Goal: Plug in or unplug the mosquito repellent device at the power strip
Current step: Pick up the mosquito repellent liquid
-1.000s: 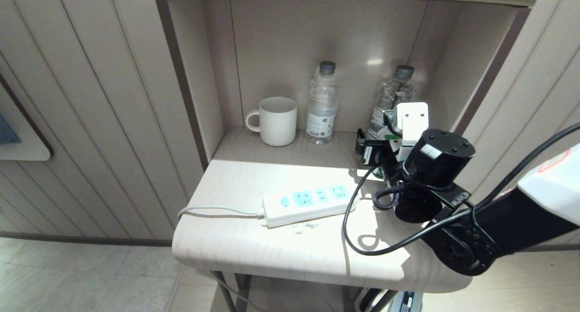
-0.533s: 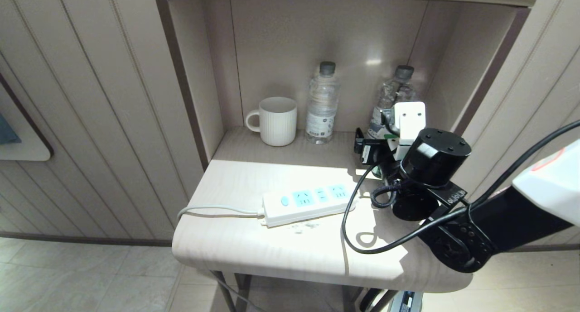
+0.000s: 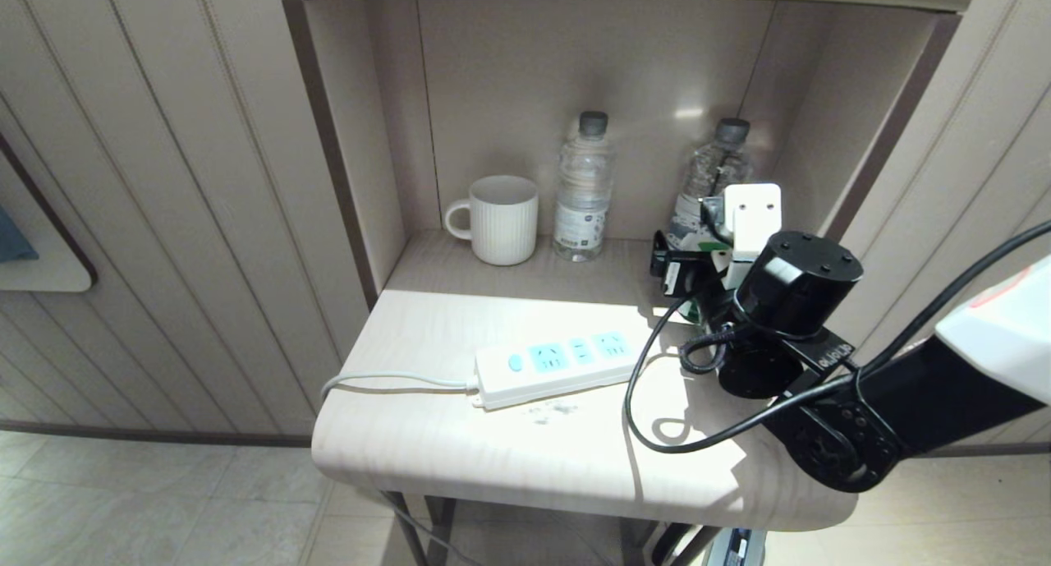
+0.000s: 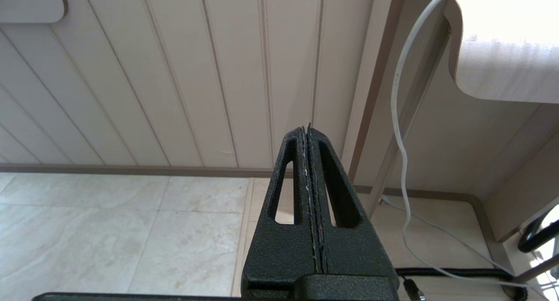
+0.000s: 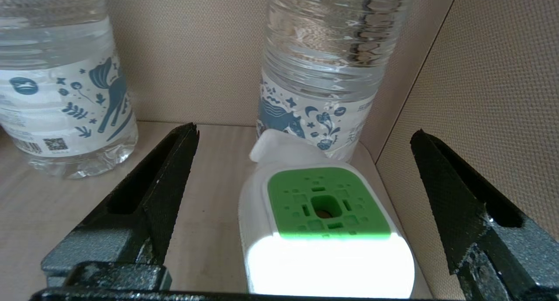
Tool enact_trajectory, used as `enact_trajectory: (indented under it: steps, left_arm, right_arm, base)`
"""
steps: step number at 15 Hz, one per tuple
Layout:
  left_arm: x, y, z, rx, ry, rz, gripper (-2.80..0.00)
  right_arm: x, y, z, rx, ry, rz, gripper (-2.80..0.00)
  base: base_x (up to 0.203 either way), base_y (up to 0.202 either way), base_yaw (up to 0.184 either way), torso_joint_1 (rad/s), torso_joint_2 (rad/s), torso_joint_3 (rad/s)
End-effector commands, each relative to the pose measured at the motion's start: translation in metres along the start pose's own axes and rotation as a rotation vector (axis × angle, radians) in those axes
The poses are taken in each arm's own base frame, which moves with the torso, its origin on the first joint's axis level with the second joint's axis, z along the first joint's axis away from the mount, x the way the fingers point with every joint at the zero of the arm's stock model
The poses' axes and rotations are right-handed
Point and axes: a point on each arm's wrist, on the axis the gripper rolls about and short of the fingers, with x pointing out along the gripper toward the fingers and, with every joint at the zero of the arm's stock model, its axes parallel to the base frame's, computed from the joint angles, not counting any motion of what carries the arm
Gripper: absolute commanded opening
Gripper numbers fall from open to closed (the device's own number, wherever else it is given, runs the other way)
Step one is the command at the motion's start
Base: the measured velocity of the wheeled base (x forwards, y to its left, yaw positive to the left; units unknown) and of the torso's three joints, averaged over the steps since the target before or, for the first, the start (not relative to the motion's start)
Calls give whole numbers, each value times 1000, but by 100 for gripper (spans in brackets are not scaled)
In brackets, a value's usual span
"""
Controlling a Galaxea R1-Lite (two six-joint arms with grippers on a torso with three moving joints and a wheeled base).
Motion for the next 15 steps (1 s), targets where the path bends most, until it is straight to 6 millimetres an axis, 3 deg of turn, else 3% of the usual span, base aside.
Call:
enact_trajectory:
  steps: [1,15]
  left_arm:
    - [0,0,0,0,-1,0,-280]
    - [0,0,0,0,-1,0,-280]
  right_arm:
    - [-1,-1,2,5,-7,-5,0]
    - [-6,-5,5,10,-13,-4,0]
  base:
    - [0,0,0,0,0,0]
    - [0,0,0,0,0,0]
